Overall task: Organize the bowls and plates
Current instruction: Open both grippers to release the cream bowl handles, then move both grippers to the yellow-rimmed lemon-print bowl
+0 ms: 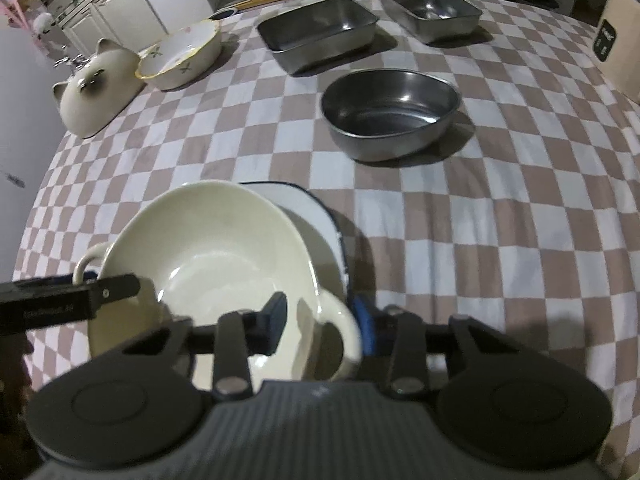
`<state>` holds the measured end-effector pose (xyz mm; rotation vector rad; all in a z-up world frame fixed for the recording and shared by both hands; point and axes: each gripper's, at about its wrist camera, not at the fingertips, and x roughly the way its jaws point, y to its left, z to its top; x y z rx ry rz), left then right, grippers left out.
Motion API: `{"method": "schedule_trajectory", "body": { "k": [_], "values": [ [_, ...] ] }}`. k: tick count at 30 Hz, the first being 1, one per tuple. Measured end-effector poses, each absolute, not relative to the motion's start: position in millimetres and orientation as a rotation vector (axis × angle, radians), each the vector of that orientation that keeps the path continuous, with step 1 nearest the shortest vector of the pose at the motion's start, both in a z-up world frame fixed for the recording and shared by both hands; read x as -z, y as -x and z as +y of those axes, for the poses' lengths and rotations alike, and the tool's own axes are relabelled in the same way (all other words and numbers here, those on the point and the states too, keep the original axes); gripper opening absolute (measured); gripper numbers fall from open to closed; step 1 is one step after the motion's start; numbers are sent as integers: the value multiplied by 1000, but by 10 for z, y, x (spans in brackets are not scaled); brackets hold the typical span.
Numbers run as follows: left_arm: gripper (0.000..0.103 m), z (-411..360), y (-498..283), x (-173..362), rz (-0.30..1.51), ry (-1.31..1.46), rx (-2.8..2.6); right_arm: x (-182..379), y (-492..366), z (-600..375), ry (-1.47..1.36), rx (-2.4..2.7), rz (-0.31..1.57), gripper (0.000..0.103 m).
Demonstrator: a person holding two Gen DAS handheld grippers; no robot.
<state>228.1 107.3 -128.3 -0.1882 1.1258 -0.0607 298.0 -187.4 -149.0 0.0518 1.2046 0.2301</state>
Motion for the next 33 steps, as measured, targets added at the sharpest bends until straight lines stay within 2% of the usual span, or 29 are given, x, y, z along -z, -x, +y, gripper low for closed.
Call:
{"method": "schedule_trajectory", "body": {
  "k": [8,11,18,29,33],
  "values": [
    [75,1030,-2256,1262,1127,208,97,1471,-2974,-1867,-36,-237,1193,49],
    [88,1000,-2253,1279,1139,206,104,1468,-2957,-1865,-22,-234,1195,55],
    [101,957,-2234,1282,1154,212,122,1467,-2938,-1915,-6,-216,1194,68],
    [103,903,-2159,1165,1110,170,127,1405,-2846,-1931,25,-237,1141,99],
    [103,896,-2118,1034,1055,174,128,1322,-2812,-1966,36,-225,1093,103]
  ]
}}
